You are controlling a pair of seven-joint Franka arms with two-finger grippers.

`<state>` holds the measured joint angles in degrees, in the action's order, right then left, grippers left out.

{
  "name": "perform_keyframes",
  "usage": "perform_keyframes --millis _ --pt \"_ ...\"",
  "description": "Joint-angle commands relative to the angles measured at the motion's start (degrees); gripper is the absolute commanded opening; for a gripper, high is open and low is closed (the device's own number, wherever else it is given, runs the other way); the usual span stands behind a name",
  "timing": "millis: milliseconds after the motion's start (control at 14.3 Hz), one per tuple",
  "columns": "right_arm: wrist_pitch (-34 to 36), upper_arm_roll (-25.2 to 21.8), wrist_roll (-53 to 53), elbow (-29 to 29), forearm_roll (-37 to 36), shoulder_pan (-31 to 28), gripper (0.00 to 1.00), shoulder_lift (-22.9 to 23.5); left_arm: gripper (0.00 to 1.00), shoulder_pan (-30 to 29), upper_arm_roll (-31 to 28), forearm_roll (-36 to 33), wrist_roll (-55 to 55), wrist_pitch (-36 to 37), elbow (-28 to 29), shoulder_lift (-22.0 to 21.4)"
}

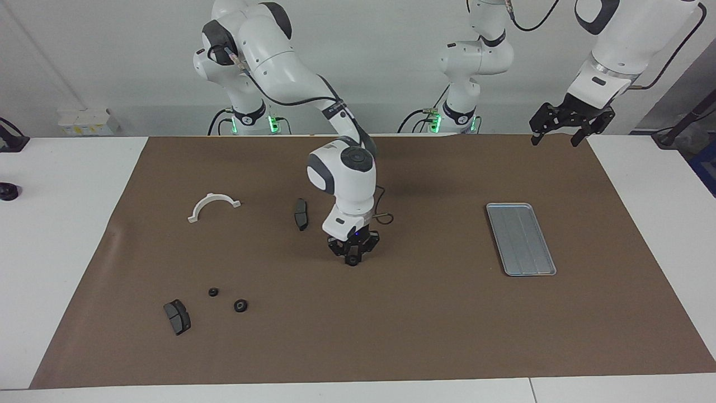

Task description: Place bearing gear from tray to pile

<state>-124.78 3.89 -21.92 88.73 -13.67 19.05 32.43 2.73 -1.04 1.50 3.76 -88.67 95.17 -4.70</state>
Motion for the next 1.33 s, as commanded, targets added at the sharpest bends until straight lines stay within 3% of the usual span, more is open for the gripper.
perform_keyframes --millis 0,419,699,769,909,979,1258 --pt "2.88 1.12 6.87 3.28 0.14 -5.94 0.03 -5.17 1.0 -0.44 0.34 -0.18 0.54 0.69 0.54 -0.57" --pt "1.39 1.2 11.9 10.21 2.06 -14.38 0.03 -8.61 1.0 -0.44 0.34 -0.18 0.54 0.69 0.54 -0.57" --pt "-1.08 1.12 12.08 16.9 3.48 -16.32 0.04 -10.9 1.0 -0.44 0.25 -0.18 0.54 0.69 0.54 -0.57" --pt "-0.99 1.2 11.47 17.35 3.56 -16.59 0.11 -11.25 1.0 -0.44 0.25 -0.18 0.54 0.69 0.54 -0.57" --pt "-0.9 1.2 10.24 17.26 4.53 -16.42 0.57 -11.25 1.0 -0.44 0.25 -0.18 0.54 0.69 0.54 -0.57" --pt "-0.9 1.12 9.54 17.09 4.79 -16.24 0.74 -11.42 1.0 -0.44 0.25 -0.18 0.54 0.69 0.54 -0.57" --pt "0.68 1.29 7.42 16.56 6.99 -15.98 0.98 -14.84 1.0 -0.44 0.25 -0.18 0.54 0.69 0.54 -0.57"
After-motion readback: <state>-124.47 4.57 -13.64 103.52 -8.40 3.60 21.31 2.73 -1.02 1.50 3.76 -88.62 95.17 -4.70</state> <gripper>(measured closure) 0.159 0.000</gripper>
